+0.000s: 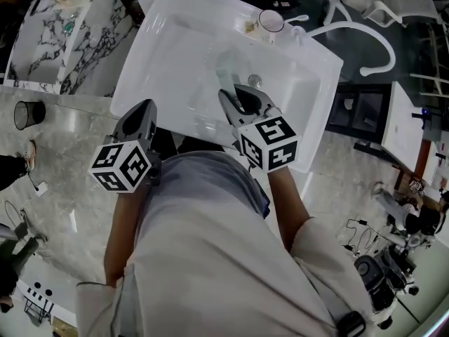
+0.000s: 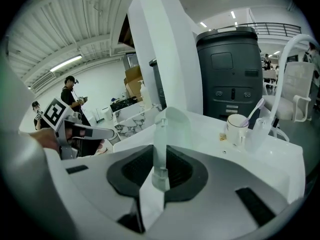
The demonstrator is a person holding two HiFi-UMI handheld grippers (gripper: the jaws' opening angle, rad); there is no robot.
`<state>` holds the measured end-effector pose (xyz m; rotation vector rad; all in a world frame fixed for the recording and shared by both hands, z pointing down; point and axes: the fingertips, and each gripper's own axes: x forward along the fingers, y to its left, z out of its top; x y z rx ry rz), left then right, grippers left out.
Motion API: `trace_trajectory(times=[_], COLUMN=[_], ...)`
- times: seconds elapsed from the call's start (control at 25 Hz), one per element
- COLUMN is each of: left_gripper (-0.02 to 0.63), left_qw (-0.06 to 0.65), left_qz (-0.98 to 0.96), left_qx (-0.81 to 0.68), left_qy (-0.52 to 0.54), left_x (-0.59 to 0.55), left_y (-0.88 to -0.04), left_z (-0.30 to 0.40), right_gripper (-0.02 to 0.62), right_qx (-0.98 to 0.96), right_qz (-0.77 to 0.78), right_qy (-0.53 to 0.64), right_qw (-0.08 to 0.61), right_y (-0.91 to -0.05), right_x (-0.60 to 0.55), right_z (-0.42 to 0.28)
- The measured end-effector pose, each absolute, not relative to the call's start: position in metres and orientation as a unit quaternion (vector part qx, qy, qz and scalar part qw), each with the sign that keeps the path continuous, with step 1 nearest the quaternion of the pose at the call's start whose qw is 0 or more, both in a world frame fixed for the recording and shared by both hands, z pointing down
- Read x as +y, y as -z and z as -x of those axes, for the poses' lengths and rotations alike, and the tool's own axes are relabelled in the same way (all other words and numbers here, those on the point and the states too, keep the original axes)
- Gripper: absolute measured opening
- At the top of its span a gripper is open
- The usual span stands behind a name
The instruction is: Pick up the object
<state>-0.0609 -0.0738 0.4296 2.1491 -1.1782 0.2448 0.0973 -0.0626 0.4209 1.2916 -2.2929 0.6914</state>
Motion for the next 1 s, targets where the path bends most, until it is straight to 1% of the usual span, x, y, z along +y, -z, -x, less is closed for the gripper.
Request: trace_trajectory(times=[1.0], left_gripper=[0.000], left_qw=[0.333], left_qz=[-0.819], left_qx=[-0.458], left_qy=[-0.089], left_x=[-0.0658], left_y=[-0.4288], left_z=[0.0680], right_gripper=[0.069], right_qx=[-0.819], right_qz=[-0.471], right_qy=[-0.259], right_qw=[0.202], right_y=[-0.4214], right_x=[-0.0513], right_z=[-0.1017])
